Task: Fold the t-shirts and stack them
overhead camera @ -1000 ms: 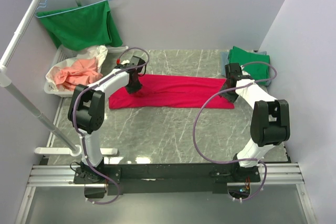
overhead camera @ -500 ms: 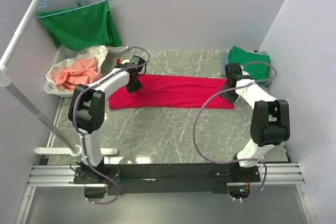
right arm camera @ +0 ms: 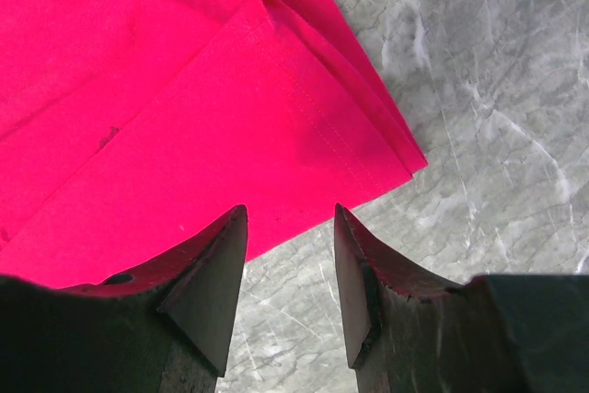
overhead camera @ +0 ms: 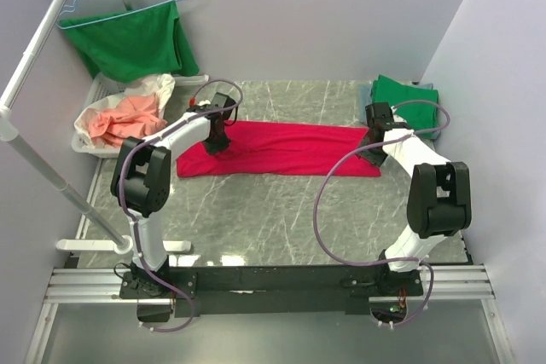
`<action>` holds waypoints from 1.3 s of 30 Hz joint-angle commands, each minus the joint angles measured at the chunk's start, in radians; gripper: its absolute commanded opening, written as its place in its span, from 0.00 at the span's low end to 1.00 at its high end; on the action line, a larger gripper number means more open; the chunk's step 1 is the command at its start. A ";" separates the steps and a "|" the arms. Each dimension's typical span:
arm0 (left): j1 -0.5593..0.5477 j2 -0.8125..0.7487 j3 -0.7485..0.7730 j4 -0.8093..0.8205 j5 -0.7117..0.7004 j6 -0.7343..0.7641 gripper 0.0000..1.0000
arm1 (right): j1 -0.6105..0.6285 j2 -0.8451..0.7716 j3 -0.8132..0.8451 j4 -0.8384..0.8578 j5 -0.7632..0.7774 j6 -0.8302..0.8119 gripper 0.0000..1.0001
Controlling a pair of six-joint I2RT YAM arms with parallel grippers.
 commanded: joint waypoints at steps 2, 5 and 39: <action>-0.008 -0.036 -0.044 -0.003 0.029 -0.020 0.29 | 0.005 -0.044 -0.002 0.001 0.024 -0.008 0.50; -0.010 -0.032 -0.062 0.009 0.045 -0.018 0.27 | 0.005 -0.041 -0.004 0.001 0.021 -0.006 0.49; -0.024 0.107 0.395 -0.173 -0.076 0.020 0.06 | 0.005 -0.024 0.021 -0.014 0.021 -0.015 0.48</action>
